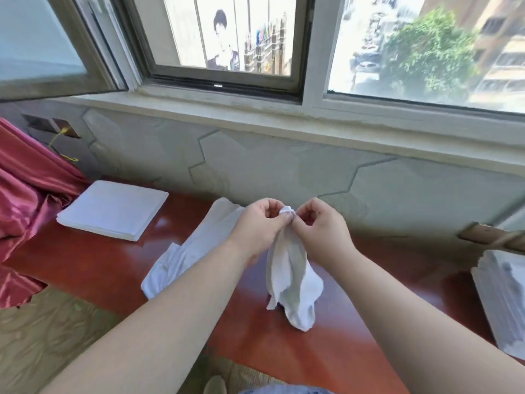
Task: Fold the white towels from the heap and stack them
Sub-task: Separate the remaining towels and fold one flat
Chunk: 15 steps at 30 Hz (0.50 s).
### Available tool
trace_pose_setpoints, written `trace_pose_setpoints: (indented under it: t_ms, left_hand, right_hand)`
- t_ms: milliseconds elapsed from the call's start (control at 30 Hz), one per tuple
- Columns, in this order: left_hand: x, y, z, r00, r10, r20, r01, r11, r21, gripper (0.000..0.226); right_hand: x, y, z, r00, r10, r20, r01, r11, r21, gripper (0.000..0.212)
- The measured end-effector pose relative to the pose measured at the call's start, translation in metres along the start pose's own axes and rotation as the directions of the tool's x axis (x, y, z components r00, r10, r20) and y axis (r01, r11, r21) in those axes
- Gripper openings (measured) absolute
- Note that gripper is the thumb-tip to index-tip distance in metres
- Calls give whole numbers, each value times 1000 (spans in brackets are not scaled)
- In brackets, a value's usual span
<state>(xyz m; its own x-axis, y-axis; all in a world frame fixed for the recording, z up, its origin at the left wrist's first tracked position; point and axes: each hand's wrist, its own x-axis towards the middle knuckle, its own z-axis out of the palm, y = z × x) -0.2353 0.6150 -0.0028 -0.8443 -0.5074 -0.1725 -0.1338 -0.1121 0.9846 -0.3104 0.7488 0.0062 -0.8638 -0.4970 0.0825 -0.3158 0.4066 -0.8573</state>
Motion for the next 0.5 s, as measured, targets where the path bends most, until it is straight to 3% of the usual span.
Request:
trace_pose_setpoints:
  t_ms: [133, 300, 500]
  left_hand:
    - [1, 32, 9, 995, 94, 33, -94, 995, 24, 8]
    - [1, 54, 23, 990, 128, 61, -133, 988, 80, 31]
    - [1, 61, 33, 989, 122, 81, -129, 988, 81, 8]
  right_hand:
    - [-2, -17, -23, 996, 29, -84, -17, 989, 147, 17]
    - [-4, -30, -36, 972, 39, -233, 9, 980, 201, 16]
    - [-9, -36, -39, 970, 22, -240, 23, 983, 183, 15]
